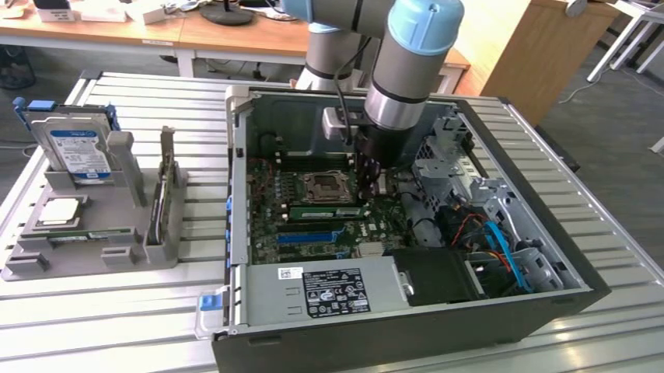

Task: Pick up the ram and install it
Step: 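Press down the ram until it locks into place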

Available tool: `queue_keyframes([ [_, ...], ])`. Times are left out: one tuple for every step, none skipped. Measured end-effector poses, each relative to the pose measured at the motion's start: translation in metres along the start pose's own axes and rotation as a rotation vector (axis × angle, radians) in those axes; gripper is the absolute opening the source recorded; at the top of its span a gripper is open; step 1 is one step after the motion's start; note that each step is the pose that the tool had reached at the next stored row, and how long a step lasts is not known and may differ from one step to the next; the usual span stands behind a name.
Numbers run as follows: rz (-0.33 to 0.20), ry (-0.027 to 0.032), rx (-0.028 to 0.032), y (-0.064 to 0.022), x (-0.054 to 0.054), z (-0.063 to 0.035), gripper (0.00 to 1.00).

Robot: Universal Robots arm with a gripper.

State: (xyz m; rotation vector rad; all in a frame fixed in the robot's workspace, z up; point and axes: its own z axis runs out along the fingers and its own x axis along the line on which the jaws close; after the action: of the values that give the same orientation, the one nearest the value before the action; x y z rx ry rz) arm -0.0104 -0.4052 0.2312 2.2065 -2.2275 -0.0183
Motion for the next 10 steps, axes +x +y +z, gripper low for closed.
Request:
queue_keyframes([
  [0.000,0.0000,0.0000,0.0003,-0.0001,0.0000,0.11],
  [0.000,0.0000,0.0000,0.0005,-0.0002,0.0000,0.11],
  [0.000,0.0000,0.0000,0.0006,-0.0003,0.0000,0.11],
  [0.000,0.0000,-0.0001,0.0008,-0.0005,0.0000,0.11],
  [0.000,0.0000,0.0000,0.0010,-0.0007,0.0000,0.11],
  [0.000,0.0000,0.0000,0.0011,-0.0007,0.0000,0.11],
  [0.000,0.0000,0.0000,0.0013,-0.0008,0.0000,0.11],
  [0.000,0.0000,0.0000,0.0015,-0.0009,0.0000,0.11],
  [0.000,0.0000,0.0000,0.0017,-0.0010,0.0000,0.11],
  [0.000,0.0000,0.0000,0.0019,-0.0011,0.0000,0.11],
])
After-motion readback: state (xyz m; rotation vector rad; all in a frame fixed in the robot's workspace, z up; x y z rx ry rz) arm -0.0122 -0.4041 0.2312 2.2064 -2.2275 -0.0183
